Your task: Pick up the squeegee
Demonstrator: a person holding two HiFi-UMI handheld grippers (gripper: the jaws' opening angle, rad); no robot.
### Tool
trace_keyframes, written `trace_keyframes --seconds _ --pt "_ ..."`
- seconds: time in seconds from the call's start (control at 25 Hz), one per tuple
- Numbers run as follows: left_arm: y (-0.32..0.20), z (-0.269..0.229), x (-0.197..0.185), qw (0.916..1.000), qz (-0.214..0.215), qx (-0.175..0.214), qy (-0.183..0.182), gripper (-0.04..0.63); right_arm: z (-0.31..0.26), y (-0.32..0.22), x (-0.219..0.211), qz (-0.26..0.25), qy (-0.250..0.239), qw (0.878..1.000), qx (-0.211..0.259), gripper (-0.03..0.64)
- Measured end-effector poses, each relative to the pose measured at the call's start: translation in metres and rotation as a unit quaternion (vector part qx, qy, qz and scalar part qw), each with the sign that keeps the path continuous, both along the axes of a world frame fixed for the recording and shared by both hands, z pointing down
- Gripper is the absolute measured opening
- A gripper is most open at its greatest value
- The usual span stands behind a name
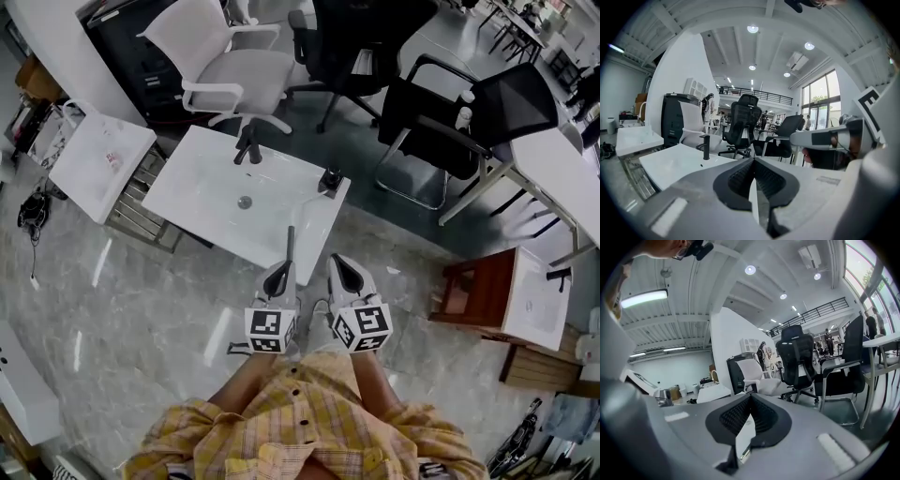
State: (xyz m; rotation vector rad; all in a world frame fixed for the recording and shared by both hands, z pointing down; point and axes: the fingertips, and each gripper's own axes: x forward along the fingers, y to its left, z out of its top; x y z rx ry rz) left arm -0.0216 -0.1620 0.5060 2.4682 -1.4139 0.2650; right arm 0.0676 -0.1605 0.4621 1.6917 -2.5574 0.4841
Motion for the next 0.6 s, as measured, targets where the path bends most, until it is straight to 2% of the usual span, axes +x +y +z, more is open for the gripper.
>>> trace_keyframes --seconds 0.48,0.6 --pt "-0.064 0.031 0.019 0.9984 -0.021 -0.046 -0.026 -0.002 0.031 -0.066 0.022 -0.015 -0.018 0.999 -0.042 0.0" --pt "-0.075 0.046 0.017 0.997 -0.024 -0.068 -0.028 -0.002 0.041 -0.075 0.021 -0.018 -0.02 0.998 -0.053 -0.001"
